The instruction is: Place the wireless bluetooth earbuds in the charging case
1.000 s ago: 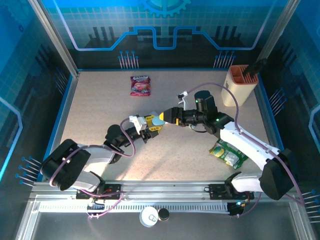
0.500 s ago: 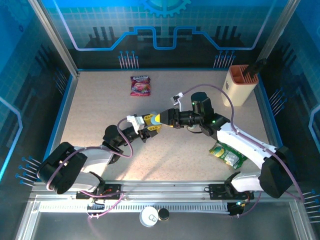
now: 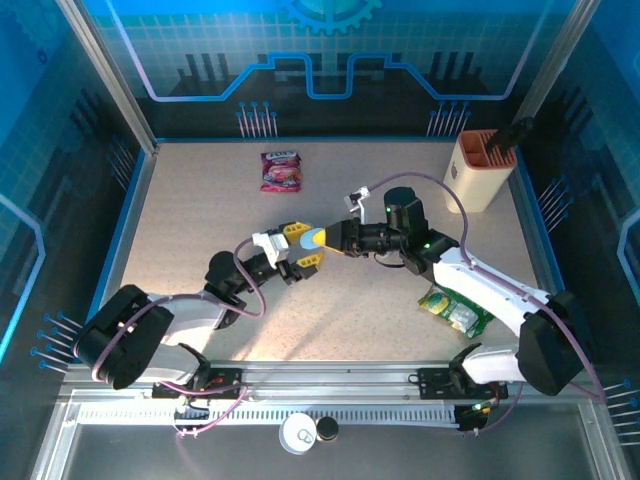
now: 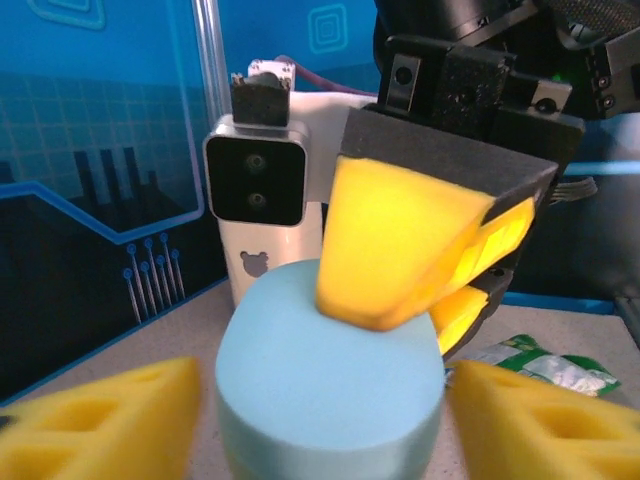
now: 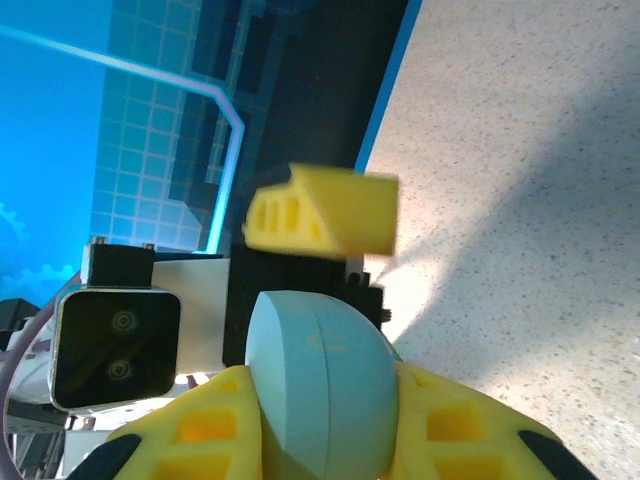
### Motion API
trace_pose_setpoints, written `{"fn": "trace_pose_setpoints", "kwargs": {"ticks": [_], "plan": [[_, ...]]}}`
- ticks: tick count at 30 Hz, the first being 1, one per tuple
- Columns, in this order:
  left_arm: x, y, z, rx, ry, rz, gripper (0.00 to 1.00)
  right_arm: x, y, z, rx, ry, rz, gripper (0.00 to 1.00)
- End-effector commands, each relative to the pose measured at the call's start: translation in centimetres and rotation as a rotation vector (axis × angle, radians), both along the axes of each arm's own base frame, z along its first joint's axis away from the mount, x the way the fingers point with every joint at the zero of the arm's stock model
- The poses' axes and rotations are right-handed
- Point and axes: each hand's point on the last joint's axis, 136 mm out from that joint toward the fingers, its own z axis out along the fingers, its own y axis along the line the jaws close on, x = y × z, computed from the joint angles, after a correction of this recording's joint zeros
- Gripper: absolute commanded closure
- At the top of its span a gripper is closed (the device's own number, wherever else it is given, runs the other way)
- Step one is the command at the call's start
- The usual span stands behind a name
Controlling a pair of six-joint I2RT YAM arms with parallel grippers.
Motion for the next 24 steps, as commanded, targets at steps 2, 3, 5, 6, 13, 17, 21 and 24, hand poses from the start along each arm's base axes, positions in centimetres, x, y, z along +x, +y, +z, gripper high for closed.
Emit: {"fn": "trace_pose_setpoints", "kwargs": {"ticks": [2,3,5,6,13,17,21,24], "plan": [[-0.4,0.8,-3.4,0.117,0.014,0.057,0.15,1.8,-2.8,-3.5,-0.067,0.02,-0.096,0.83],[-0.5,0.8,-4.3,0.155,0.033,0.051,0.14,2.0,-3.2,-4.4,-0.078,0.035,-0.106,0.83],[-1.1,0.8,-6.2,0.243,0.079,0.037,0.11,2.5,-4.3,-6.7,-0.116,0.072,-0.134,0.83],[-1.3,0.9,-6.8,0.276,0.095,0.034,0.09,2.6,-4.7,-7.7,-0.137,0.082,-0.144,0.83],[-3.1,0.8,-9.7,0.44,0.187,-0.051,0.02,2.7,-6.0,-15.6,-0.281,0.189,-0.162,0.82],[-3.4,0.1,-10.6,0.48,0.227,-0.098,0.02,2.5,-6.2,-19.0,-0.322,0.246,-0.164,0.81],[-3.3,-0.4,-11.2,0.513,0.25,-0.133,0.01,2.4,-6.7,-21.3,-0.372,0.265,-0.172,0.79],[-3.1,-0.7,-11.5,0.527,0.269,-0.145,0.01,2.3,-6.9,-21.9,-0.394,0.264,-0.17,0.7]]}}
